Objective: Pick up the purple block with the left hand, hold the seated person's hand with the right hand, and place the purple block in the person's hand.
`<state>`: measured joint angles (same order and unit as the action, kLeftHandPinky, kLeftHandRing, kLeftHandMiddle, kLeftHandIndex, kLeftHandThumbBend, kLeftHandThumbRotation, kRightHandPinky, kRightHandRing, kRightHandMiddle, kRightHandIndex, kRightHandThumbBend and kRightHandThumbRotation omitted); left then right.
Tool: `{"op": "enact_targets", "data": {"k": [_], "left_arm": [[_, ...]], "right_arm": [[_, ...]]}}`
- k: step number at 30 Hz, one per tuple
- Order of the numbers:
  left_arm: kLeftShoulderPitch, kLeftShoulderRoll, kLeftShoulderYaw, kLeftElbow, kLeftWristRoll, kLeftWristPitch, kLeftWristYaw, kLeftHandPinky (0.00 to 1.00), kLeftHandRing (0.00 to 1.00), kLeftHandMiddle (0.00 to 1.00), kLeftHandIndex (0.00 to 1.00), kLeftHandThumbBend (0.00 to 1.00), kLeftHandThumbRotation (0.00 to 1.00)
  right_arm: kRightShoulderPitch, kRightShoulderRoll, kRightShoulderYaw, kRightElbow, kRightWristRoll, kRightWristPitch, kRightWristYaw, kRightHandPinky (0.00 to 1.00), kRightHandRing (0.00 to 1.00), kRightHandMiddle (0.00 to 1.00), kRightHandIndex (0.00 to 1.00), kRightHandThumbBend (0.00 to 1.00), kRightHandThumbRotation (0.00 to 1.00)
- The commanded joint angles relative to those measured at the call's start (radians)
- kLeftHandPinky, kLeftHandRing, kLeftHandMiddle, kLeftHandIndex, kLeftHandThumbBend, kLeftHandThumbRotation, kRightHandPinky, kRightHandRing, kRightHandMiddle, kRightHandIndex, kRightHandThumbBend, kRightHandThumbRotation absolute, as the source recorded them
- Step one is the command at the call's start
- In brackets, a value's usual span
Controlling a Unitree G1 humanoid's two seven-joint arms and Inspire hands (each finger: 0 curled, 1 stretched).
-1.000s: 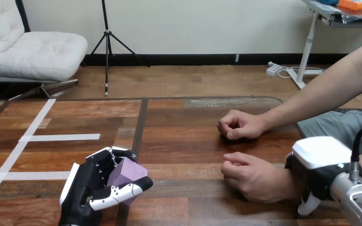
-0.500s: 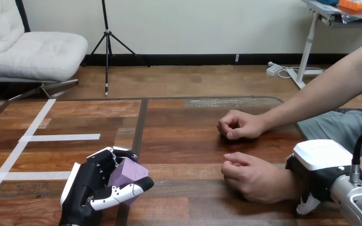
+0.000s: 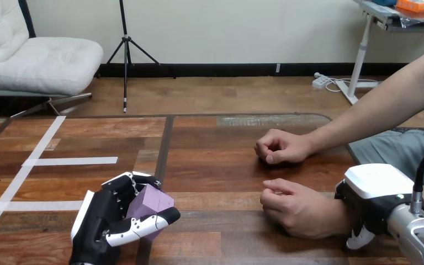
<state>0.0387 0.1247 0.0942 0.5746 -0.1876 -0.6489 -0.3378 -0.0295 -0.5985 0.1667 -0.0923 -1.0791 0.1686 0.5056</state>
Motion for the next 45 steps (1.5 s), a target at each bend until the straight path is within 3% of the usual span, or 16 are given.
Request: {"op": "enact_targets", "data": {"k": [1,13,18,30,45], "left_arm": [[-0.042,0.0,0.005,-0.053,0.003,-0.015,0.003,0.33,0.39,0.46,0.47,0.93,0.11],[-0.039,-0.003,0.004,-0.055,0.0,-0.013,0.003,0.33,0.39,0.46,0.47,0.92,0.1],[-0.043,-0.001,0.006,-0.045,0.002,-0.023,0.002,0.33,0.39,0.46,0.47,0.93,0.11],[-0.042,-0.002,0.006,-0.048,0.0,-0.02,0.002,0.33,0.39,0.46,0.47,0.93,0.11],[-0.047,-0.007,0.004,-0.043,0.005,-0.022,0.008,0.33,0.39,0.46,0.47,0.93,0.11]], "right_arm": [[-0.03,-0.025,-0.005,0.046,0.025,0.001,-0.027,0.24,0.34,0.46,0.65,0.71,0.0],[-0.034,-0.026,-0.004,0.056,0.054,0.014,-0.032,0.22,0.3,0.41,0.67,0.73,0.0],[-0.029,-0.027,-0.01,0.056,0.068,0.007,-0.061,0.22,0.3,0.41,0.65,0.72,0.0],[-0.029,-0.03,-0.017,0.011,0.073,0.033,-0.049,0.32,0.42,0.5,0.61,0.76,0.0],[-0.027,-0.033,-0.035,-0.042,0.101,0.055,-0.039,0.33,0.41,0.48,0.55,0.77,0.0]]}}
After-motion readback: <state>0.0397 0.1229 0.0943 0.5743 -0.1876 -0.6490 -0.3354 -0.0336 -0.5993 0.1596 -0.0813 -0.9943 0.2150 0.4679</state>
